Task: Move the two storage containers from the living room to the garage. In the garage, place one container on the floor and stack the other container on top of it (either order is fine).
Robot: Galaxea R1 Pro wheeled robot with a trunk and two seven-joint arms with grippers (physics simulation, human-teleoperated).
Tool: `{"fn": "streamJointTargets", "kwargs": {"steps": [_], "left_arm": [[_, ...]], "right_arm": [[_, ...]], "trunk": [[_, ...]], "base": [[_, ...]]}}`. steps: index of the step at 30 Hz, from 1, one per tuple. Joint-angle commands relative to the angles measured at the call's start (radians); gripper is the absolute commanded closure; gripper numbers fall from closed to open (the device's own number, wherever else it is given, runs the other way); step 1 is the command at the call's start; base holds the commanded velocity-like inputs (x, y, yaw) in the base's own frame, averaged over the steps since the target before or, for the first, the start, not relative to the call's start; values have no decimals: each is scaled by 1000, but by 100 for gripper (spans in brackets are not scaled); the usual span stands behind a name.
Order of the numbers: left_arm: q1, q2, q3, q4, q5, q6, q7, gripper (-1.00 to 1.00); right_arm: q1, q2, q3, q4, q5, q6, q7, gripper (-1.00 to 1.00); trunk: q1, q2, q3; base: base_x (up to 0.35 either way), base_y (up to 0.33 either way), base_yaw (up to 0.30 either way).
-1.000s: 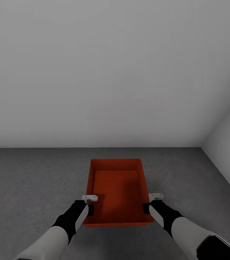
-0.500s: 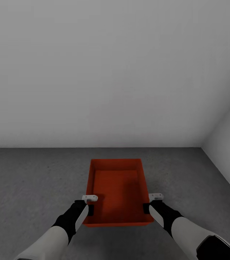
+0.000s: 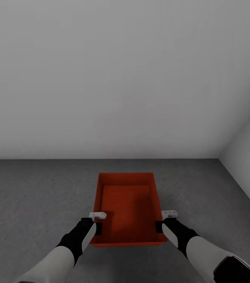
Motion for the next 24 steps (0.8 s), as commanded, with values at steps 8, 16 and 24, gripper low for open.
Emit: {"fn": "streamJointTargets", "kwargs": {"steps": [8,16,24], "left_arm": [[-1,2,-6,-2,22,3,16,100],[-1,2,-7,-2,22,3,16,100],[-1,2,-6,-2,22,3,16,100]], "right_arm": [[0,-18,18,-4,-16,5,-16,100],[0,-19,18,-4,-16,6,-16,100],[0,-19,18,-4,-16,7,-16,100]], "trunk": [[0,0,-5],[11,-21,-14],[27,-49,-27]], "base": [[0,0,0],[0,0,0],[0,0,0]]}}
